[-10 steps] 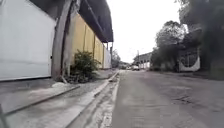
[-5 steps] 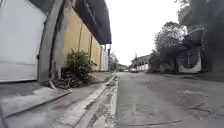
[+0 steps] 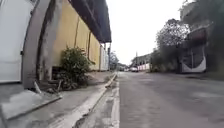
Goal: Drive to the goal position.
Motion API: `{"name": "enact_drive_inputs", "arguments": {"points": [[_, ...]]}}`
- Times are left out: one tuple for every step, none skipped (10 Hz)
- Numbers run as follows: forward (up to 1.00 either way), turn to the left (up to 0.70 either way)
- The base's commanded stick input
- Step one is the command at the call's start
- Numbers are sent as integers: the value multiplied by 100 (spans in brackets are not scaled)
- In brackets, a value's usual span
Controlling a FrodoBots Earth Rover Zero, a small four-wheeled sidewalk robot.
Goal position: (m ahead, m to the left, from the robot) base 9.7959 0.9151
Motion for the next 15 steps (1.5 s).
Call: {"name": "enact_drive_inputs", "arguments": {"points": [[100,-15],[100,-40],[100,-40],[100,-40],[100,-40],[100,0],[100,0],[100,0],[100,0],[100,0],[100,0],[100,0],[100,0],[100,0],[100,0]]}}
